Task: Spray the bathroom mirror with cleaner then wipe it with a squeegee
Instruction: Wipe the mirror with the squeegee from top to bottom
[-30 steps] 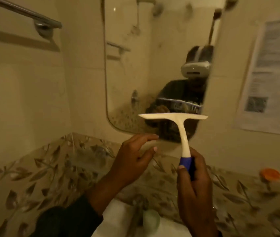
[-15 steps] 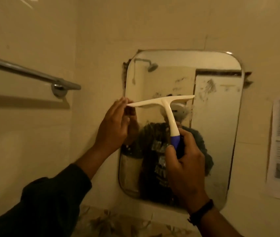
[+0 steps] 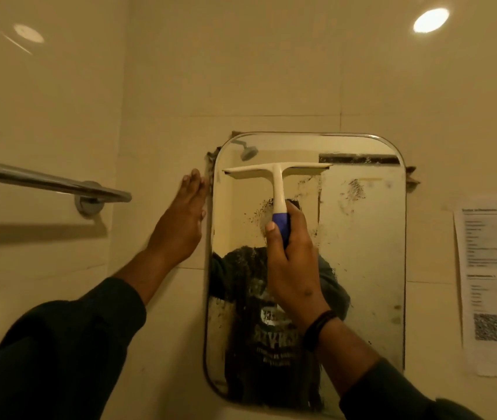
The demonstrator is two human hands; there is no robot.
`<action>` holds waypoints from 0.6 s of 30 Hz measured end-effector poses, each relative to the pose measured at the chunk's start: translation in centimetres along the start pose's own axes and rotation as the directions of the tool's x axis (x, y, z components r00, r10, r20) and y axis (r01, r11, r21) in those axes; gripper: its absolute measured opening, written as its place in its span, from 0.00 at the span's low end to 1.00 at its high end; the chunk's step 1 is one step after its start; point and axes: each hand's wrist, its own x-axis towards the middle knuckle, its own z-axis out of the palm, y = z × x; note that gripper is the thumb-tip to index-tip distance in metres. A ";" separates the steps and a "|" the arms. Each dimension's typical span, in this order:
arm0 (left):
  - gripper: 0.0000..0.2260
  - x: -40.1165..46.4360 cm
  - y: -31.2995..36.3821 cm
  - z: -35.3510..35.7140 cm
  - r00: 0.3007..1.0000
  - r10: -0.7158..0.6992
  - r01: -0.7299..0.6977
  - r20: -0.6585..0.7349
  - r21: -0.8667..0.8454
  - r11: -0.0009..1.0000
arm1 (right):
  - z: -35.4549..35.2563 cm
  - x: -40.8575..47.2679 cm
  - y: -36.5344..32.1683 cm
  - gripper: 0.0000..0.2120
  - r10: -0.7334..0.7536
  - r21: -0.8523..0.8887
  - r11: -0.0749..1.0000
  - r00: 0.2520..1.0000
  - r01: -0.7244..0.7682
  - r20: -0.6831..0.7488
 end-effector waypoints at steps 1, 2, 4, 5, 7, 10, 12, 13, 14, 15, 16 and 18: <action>0.31 0.0 0.0 0.0 1.000 0.009 -0.009 0.008 -0.003 1.000 | 0.2 0.4 -0.1 0.19 0.008 0.008 1.000 1.000 -0.008 -0.006; 0.31 0.0 0.0 0.0 1.000 0.019 -0.019 0.014 -0.008 1.000 | 0.4 0.7 -0.1 0.18 0.017 0.021 1.000 1.000 -0.016 -0.013; 0.33 -0.1 0.1 -0.1 0.999 0.032 -0.031 0.014 -0.031 0.999 | 1.1 1.0 -0.2 0.15 0.017 0.041 0.999 1.000 -0.016 -0.024; 0.34 -0.2 0.2 -0.1 0.999 0.033 -0.033 0.008 -0.045 0.998 | 1.4 1.2 -0.2 0.14 0.009 0.039 0.999 1.000 -0.008 -0.027; 0.34 -0.3 0.4 -0.2 1.000 0.030 -0.030 -0.002 -0.043 0.999 | 2.0 1.5 -0.2 0.14 -0.011 0.028 1.000 1.000 0.011 -0.027; 0.34 -0.3 0.4 -0.1 1.000 0.020 -0.020 0.000 -0.019 1.000 | 2.3 1.9 0.1 0.15 -0.010 0.002 1.000 1.000 0.010 -0.024; 0.34 -0.3 0.2 0.0 1.000 0.025 -0.025 0.003 -0.022 0.999 | 2.3 2.0 0.4 0.16 0.006 -0.008 1.000 1.000 -0.006 -0.021; 0.33 -0.2 0.1 0.0 1.000 0.031 -0.031 0.002 -0.021 0.999 | 2.2 2.0 0.5 0.16 0.009 -0.011 1.000 1.000 -0.009 -0.021; 0.33 -0.2 0.0 0.2 0.999 0.036 -0.036 0.000 -0.017 0.999 | 2.1 1.9 0.6 0.17 0.008 -0.014 1.000 1.000 -0.009 -0.021; 0.32 -0.2 0.0 0.2 0.999 0.037 -0.037 -0.001 -0.011 0.999 | 2.0 1.8 0.6 0.17 0.009 -0.015 1.000 1.000 -0.010 -0.019; 0.32 -0.2 -0.1 0.3 0.999 0.034 -0.034 -0.001 -0.004 0.999 | 1.8 1.7 0.6 0.18 0.014 -0.011 1.000 1.000 -0.014 -0.015; 0.31 -0.2 -0.1 0.3 0.999 0.034 -0.034 0.001 0.005 0.999 | 1.6 1.4 0.8 0.17 0.027 0.004 1.000 1.000 -0.027 -0.011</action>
